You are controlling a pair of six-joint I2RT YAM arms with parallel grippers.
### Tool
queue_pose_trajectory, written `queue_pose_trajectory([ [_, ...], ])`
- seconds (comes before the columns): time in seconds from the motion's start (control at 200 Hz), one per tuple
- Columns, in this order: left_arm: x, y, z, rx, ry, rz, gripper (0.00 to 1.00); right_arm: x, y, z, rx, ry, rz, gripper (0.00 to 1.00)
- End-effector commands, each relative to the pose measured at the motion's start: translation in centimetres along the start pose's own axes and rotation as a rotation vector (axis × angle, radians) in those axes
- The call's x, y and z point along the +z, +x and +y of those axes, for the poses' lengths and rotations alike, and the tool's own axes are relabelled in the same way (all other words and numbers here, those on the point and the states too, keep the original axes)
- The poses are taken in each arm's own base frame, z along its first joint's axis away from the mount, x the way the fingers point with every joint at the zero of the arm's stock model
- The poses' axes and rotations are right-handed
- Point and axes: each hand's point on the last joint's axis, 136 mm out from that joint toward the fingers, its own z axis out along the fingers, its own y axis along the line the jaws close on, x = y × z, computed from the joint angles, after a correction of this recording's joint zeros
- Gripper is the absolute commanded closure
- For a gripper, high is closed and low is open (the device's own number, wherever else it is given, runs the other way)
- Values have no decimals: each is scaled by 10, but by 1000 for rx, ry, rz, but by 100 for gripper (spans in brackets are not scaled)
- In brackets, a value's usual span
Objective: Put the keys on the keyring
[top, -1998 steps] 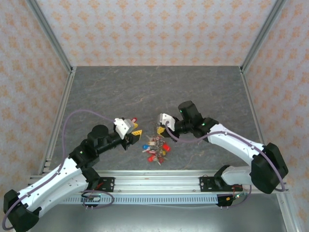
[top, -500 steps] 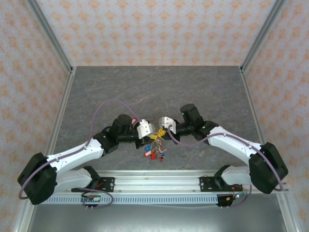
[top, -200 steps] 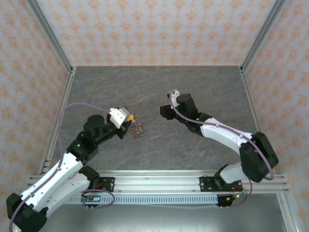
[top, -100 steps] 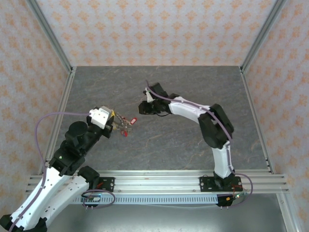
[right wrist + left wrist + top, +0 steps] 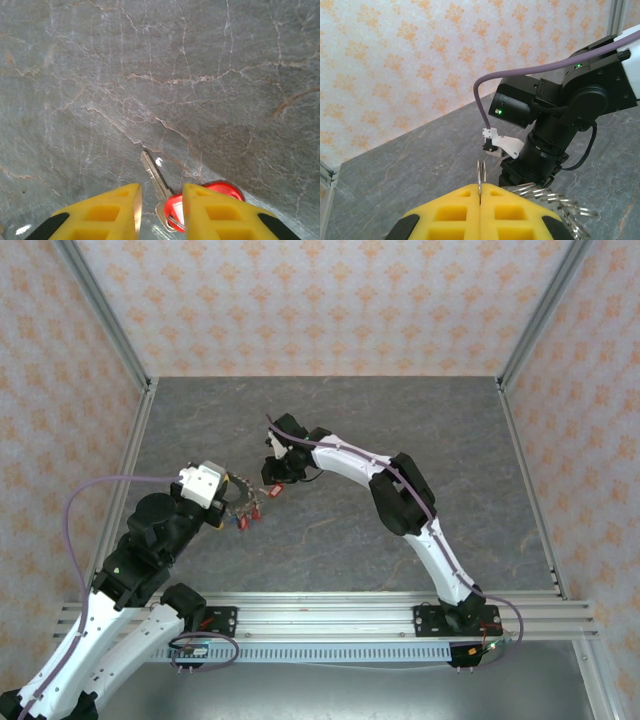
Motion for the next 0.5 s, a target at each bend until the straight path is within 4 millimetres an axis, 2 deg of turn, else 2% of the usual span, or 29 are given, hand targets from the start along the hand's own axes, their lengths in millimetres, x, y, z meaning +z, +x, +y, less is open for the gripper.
queue_pose_trajectory([
  [0.0,-6,-25,13,-10,-50,-76,100,8,12,-1,16,6,65,74],
  [0.19,0,-23,7,-15,-21,-62,100,15,27,-22,45,71,86,74],
  [0.29,3,-21,2,-13,6,-52,100,12,37,-36,50,127,83,75],
  [0.38,6,-21,-6,-11,46,-50,100,3,47,-49,56,169,60,76],
  [0.495,13,-18,-22,-8,129,-35,100,-18,55,-68,106,198,4,76],
])
